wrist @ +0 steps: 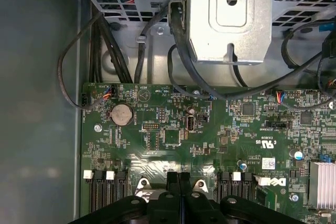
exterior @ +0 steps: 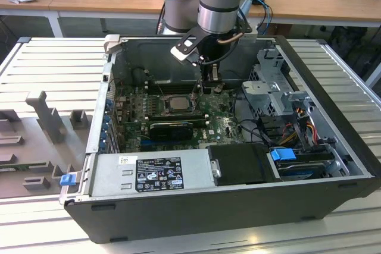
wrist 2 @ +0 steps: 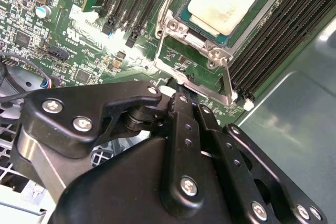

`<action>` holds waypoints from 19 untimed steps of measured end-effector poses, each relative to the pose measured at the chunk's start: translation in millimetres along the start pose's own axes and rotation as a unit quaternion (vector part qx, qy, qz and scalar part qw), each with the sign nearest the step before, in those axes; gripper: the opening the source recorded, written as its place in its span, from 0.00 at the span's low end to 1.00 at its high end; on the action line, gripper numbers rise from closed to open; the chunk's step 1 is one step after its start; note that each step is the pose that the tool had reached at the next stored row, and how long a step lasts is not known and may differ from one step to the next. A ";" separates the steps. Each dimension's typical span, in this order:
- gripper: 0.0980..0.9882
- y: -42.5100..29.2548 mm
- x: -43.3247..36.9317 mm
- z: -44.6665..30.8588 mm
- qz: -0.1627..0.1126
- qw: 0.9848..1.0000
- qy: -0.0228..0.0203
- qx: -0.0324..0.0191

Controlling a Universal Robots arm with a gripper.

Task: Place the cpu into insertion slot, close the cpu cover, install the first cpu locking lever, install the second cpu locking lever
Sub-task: 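Close the cpu cover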

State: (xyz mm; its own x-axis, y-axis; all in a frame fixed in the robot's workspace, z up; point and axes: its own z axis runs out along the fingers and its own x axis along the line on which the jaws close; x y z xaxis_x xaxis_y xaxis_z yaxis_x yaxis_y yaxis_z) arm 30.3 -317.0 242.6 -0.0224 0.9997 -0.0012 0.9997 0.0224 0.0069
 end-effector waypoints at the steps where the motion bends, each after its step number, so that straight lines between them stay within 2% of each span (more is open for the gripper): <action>1: 0.01 -0.2 0.0 0.0 0.000 1.000 0.000 0.000; 8: 0.01 -3.2 0.1 0.0 0.000 1.000 0.000 0.000; 11: 0.01 -9.9 0.2 0.0 0.000 1.000 0.000 0.000; 16: 0.01 -16.3 0.4 0.0 0.000 1.000 0.000 0.000; 19: 0.01 -23.5 0.5 0.0 0.000 1.000 0.000 0.000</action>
State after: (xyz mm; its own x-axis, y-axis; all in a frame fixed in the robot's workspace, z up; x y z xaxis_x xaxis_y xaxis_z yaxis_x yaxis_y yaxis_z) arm 6.8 -317.0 242.5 -0.0224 0.9997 -0.0012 0.9997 0.0224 0.0068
